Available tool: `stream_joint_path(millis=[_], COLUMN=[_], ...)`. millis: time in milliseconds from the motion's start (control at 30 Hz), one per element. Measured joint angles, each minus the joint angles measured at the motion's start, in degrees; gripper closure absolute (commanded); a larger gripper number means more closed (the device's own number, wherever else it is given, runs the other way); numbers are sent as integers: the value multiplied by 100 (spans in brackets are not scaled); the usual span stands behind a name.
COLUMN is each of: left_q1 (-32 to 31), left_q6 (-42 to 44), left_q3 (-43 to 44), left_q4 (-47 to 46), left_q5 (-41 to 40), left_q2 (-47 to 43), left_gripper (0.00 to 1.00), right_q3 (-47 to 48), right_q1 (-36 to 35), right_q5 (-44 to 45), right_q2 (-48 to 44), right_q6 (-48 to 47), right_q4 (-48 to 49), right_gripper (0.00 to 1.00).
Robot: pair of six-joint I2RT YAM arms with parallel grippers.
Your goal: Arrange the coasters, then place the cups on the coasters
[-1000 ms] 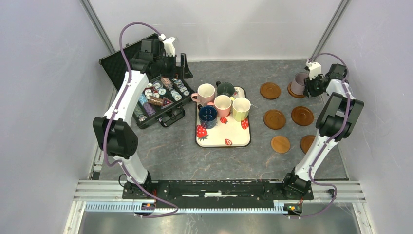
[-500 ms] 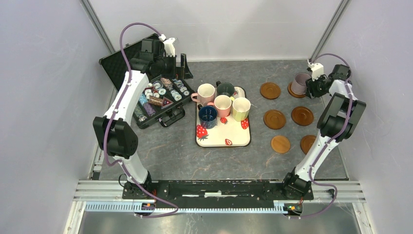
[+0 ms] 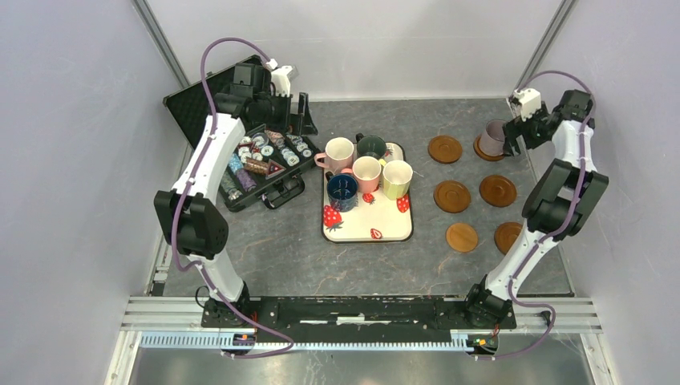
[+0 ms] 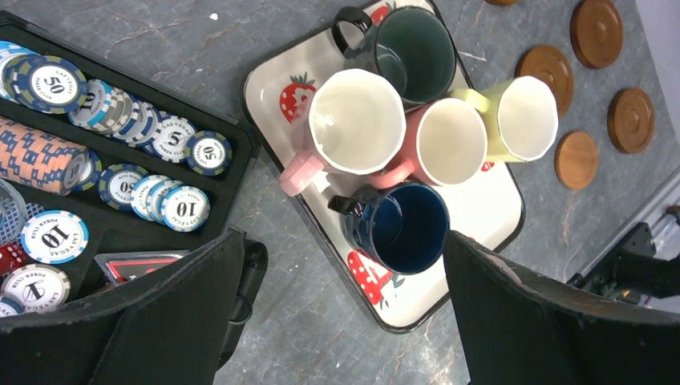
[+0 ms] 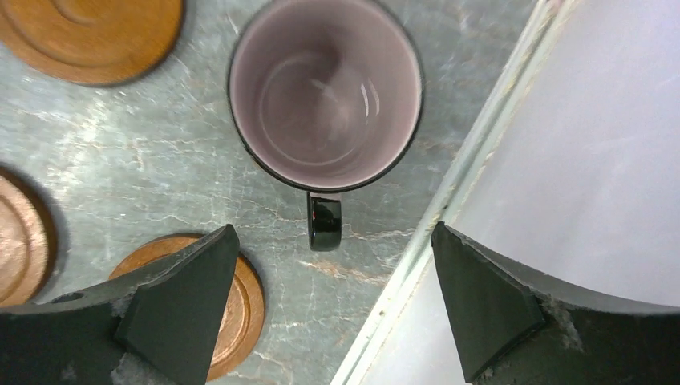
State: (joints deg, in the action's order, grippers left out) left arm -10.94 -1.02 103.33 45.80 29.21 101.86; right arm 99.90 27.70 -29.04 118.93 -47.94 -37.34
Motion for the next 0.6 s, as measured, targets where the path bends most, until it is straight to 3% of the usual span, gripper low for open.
stream_joint_path(millis=[233, 400, 600], left_q1=[0, -2, -197], left_q6=[590, 1029, 1384], left_q3=[11, -527, -850], left_q4=[533, 437, 356], left_q5=[146, 142, 48], left_q2=[2, -48, -184], left_gripper=[0, 0, 0], right_q3=[306, 31, -317], right_q1=[-533, -1757, -2874], right_q5=[-319, -509, -612], right_q2=[-1005, -1436, -1150], right_q6=[-83, -20, 13], right_q4=[-468, -284, -153], right_gripper=[2, 7, 12])
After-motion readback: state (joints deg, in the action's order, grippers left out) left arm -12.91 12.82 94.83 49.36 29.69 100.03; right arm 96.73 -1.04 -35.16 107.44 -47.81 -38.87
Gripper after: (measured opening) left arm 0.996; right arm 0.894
